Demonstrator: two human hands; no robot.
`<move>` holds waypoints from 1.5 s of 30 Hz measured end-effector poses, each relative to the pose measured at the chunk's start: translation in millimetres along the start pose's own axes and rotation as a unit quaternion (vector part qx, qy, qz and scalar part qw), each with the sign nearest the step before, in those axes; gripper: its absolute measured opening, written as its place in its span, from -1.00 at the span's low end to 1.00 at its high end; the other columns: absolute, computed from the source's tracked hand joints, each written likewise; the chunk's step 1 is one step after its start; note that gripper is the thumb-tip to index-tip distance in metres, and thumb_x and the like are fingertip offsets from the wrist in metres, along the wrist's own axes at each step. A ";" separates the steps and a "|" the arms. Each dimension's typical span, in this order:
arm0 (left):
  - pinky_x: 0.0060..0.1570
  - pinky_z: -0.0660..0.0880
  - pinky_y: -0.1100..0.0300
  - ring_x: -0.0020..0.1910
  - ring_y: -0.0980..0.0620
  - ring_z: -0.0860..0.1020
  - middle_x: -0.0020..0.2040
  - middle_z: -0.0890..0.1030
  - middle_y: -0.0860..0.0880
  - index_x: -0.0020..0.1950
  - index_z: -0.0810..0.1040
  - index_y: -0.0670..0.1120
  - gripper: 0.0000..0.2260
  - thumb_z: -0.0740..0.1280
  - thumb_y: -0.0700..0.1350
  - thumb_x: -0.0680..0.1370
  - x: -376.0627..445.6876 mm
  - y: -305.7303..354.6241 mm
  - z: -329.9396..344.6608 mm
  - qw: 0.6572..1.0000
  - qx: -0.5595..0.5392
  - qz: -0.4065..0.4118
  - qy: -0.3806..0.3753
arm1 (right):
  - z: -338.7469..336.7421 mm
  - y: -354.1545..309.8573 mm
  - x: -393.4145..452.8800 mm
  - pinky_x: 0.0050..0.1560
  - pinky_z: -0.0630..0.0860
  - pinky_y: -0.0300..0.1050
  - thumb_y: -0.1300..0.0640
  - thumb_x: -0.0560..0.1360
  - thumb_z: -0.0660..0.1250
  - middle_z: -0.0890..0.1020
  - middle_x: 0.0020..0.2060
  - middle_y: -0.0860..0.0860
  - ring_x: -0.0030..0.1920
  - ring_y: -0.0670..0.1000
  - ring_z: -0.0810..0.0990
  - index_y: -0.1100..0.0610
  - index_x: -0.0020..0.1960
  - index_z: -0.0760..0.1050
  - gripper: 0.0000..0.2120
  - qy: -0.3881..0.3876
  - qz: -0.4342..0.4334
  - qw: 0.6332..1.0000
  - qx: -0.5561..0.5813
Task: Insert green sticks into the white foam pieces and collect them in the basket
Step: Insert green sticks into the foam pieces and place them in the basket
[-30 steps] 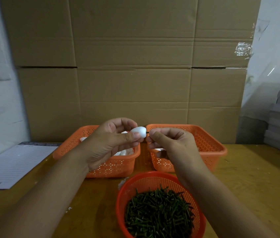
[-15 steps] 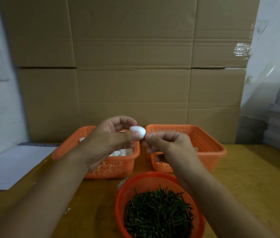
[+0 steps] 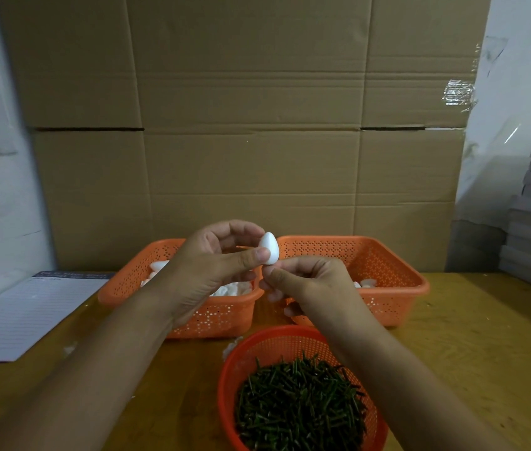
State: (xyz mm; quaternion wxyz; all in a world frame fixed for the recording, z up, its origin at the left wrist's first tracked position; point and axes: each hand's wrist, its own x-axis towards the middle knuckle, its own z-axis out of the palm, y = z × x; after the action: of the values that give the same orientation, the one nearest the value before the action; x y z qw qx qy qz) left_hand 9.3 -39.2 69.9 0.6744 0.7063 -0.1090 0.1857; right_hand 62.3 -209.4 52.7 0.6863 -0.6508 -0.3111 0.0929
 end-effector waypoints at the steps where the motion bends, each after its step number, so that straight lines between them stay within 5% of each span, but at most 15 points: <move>1: -0.11 0.59 0.22 -0.04 0.02 0.67 0.06 0.70 -0.07 0.00 0.69 0.06 -0.75 0.60 -0.05 0.36 -0.1 0.3 -0.1 1.000 0.004 0.000 -0.003 | 0.0 -0.3 0.0 -0.40 0.47 -0.30 0.21 0.53 0.41 0.72 -0.29 0.03 -0.34 -0.12 0.62 0.23 -0.11 0.68 -0.89 0.000 -0.002 1.000 0.000; 17: -0.12 0.61 0.19 -0.02 -0.03 0.69 0.08 0.70 -0.15 0.11 0.65 -0.07 -0.63 0.56 -0.13 0.32 1.1 0.5 -0.7 0.995 -0.098 -0.026 -0.008 | -0.4 -5.2 -1.1 -0.37 0.47 -0.30 0.19 0.60 0.31 0.71 -0.25 0.01 -0.29 -0.13 0.62 0.17 -0.12 0.65 -0.82 -0.046 0.010 0.998 0.032; 27: -0.07 0.63 0.17 0.02 -0.03 0.66 0.14 0.68 -0.17 0.16 0.62 -0.09 -0.61 0.57 -0.10 0.36 0.4 -0.6 3.4 0.999 -0.048 -0.018 0.005 | -1.0 -2.4 1.6 -0.43 0.45 -0.33 0.24 0.51 0.43 0.71 -0.33 0.02 -0.38 -0.16 0.59 0.20 -0.15 0.67 -0.92 0.047 0.008 0.999 0.021; 40: 0.01 0.63 0.12 0.02 -0.03 0.68 0.07 0.71 -0.11 0.08 0.69 0.03 -0.76 0.53 -0.09 0.42 -0.1 -2.5 1.7 1.000 -0.023 -0.009 -0.007 | -2.0 -1.3 -0.1 -0.38 0.48 -0.29 0.21 0.54 0.39 0.71 -0.28 0.04 -0.31 -0.10 0.62 0.21 -0.12 0.67 -0.88 0.002 0.007 1.000 0.015; 45: 0.02 0.64 0.08 0.04 -0.06 0.68 0.10 0.70 -0.13 0.10 0.68 0.00 -0.67 0.56 -0.05 0.35 1.4 -3.6 1.4 0.999 -0.034 -0.012 0.000 | -0.2 -1.1 0.4 -0.40 0.47 -0.31 0.20 0.54 0.41 0.72 -0.29 0.02 -0.32 -0.13 0.62 0.18 -0.12 0.67 -0.91 0.011 0.001 1.000 0.016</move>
State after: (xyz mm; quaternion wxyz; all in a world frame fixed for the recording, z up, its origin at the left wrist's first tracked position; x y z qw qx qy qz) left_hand 12.2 -40.2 67.2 0.7004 0.6840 -0.1069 0.1733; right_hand 62.4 -209.5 53.8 0.6998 -0.6411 -0.3014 0.0917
